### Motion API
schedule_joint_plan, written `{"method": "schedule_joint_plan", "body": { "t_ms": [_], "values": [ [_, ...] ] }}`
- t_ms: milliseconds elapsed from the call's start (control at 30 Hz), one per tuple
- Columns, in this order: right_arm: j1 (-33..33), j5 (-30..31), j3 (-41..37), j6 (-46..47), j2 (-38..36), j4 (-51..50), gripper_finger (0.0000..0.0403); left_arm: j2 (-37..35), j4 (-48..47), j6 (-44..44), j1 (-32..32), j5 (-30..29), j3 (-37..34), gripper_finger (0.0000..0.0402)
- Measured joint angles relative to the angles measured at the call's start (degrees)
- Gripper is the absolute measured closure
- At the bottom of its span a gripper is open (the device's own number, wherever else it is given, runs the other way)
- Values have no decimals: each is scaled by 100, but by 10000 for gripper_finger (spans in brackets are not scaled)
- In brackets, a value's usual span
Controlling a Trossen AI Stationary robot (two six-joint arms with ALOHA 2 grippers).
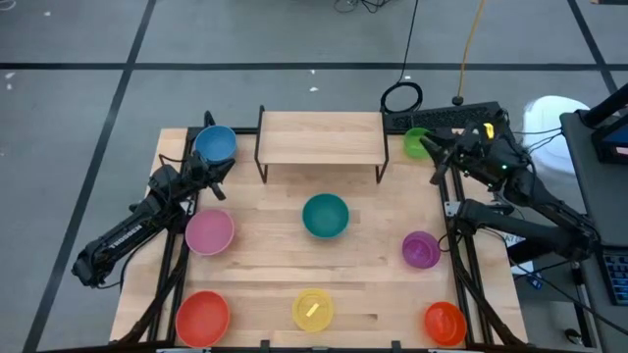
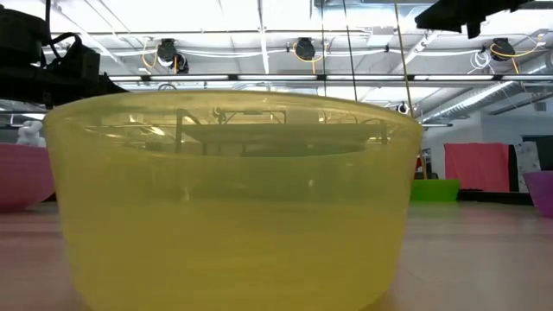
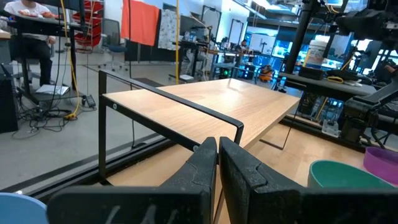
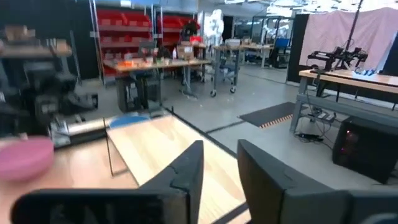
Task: Place and stack bowls onto a shelf
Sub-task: Put the dark green bowl on the shelf
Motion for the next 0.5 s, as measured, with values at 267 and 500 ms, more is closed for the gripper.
{"method": "schedule_joint_plan", "body": {
  "t_ms": [267,500],
  "values": [
    [0,-925,0,-295,726,-107,297,-1,-4,-15,0,0,2,378],
    [119,-1921,0,-289,1594,-117,300,0,-7,-15,0,0,2,378]
  ]
}}
